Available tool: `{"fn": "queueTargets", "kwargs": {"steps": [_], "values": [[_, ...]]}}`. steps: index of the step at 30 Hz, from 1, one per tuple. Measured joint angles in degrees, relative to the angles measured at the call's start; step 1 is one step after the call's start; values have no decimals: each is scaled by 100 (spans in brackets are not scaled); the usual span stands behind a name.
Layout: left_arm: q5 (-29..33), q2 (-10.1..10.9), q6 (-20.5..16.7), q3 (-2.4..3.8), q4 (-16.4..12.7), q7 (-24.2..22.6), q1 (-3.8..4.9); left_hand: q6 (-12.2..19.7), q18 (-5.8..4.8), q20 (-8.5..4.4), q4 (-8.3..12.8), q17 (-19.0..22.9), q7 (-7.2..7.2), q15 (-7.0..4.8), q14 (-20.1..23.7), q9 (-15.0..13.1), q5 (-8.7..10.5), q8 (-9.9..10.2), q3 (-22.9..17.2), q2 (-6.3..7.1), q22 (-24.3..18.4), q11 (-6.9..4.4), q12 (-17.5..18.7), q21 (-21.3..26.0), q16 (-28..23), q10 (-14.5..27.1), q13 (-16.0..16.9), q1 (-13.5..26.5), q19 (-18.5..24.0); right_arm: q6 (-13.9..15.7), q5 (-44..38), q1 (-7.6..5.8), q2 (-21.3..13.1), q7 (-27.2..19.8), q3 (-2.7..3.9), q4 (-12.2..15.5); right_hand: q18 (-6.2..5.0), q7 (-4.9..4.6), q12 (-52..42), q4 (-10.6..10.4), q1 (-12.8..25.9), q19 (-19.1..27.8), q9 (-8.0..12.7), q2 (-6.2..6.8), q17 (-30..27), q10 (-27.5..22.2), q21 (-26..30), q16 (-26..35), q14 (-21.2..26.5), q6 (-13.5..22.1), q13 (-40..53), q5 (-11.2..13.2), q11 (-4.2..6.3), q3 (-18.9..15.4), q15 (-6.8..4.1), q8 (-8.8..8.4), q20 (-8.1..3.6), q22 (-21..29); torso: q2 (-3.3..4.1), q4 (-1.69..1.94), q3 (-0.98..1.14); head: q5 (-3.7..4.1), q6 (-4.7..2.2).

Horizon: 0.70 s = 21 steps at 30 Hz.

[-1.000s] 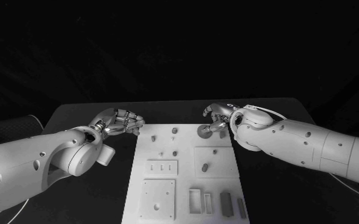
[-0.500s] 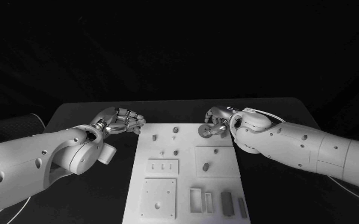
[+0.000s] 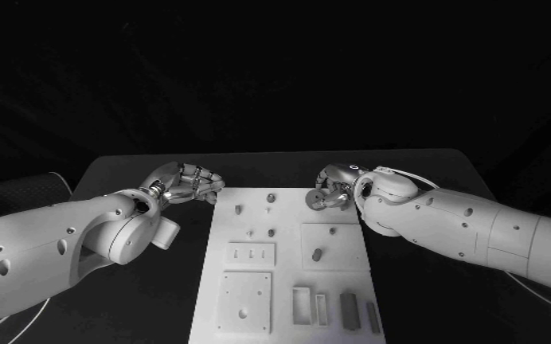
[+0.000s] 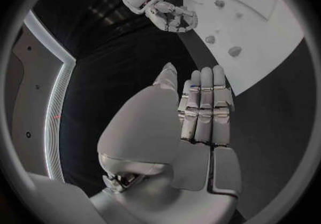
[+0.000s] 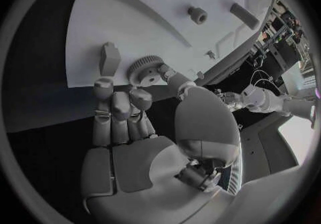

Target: Assemble the parts on the task board

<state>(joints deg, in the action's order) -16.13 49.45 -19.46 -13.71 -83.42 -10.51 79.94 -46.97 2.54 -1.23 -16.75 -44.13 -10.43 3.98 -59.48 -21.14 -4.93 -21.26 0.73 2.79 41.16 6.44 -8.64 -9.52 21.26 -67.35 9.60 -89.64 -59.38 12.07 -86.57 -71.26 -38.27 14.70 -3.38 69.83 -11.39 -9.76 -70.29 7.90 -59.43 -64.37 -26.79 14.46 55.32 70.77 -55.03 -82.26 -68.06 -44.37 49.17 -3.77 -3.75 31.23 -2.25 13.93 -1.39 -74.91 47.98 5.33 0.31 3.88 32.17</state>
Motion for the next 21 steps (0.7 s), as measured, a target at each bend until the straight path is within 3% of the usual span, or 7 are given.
{"fn": "queueTargets", "kwargs": {"steps": [8, 11, 18, 21], "values": [[0, 3, 0, 0, 0, 0, 0, 0, -1, 0, 0, -5, 0, 0, 0, 0, 0, 0, 0, 0, 2, 0, 0, 0, -22, 0, -1, 0, 0, -1, -4, -3, 11, -7, 4, -64, 0, 2, 0, 15, -6, 4, -4, -55, -7, 10, 0, 0, -2, 0, -7, -27, 10, -15, -2, 0, 12, 0, -1, 1, 0, 3, -4], [0, 3, 0, 0, 1, 2, 0, 0, -1, 0, 0, -5, 0, 0, 0, 0, 0, 0, 0, 0, 5, 0, 0, 0, -22, 0, -1, 0, 0, -2, -9, 0, 20, -7, 3, -91, -1, 11, 0, 39, -38, 0, -4, -147, -15, 19, -21, 0, -18, -27, -16, -45, 19, -39, -24, -1, -8, 0, -1, 1, 0, 3, -6], [0, 3, 1, 0, 9, 5, 0, 0, -1, 0, 0, -4, 0, 0, 0, 0, 0, 0, 0, 0, 4, 0, 0, 0, -22, 0, 4, 0, 0, 6, -40, 4, 41, -18, 16, -94, -1, 52, 0, 333, -90, 9, -18, -349, -41, 40, -43, -27, -12, -113, -44, -220, 40, -106, -52, 36, -35, 0, -1, 2, 2, 2, 6], [0, 4, 1, 0, 9, 7, 0, 0, -1, 0, 0, -10, 0, 0, 0, 0, 0, 0, 0, 0, 4, 0, 0, 0, -22, 0, 4, 0, 0, 15, -65, 4, 44, -25, 19, -90, -1, 62, 0, 413, -91, 9, -19, -379, -50, 46, -43, -27, -30, -189, -54, -316, 75, -141, -70, 75, -35, 0, -1, 2, 2, -1, 13]]}}
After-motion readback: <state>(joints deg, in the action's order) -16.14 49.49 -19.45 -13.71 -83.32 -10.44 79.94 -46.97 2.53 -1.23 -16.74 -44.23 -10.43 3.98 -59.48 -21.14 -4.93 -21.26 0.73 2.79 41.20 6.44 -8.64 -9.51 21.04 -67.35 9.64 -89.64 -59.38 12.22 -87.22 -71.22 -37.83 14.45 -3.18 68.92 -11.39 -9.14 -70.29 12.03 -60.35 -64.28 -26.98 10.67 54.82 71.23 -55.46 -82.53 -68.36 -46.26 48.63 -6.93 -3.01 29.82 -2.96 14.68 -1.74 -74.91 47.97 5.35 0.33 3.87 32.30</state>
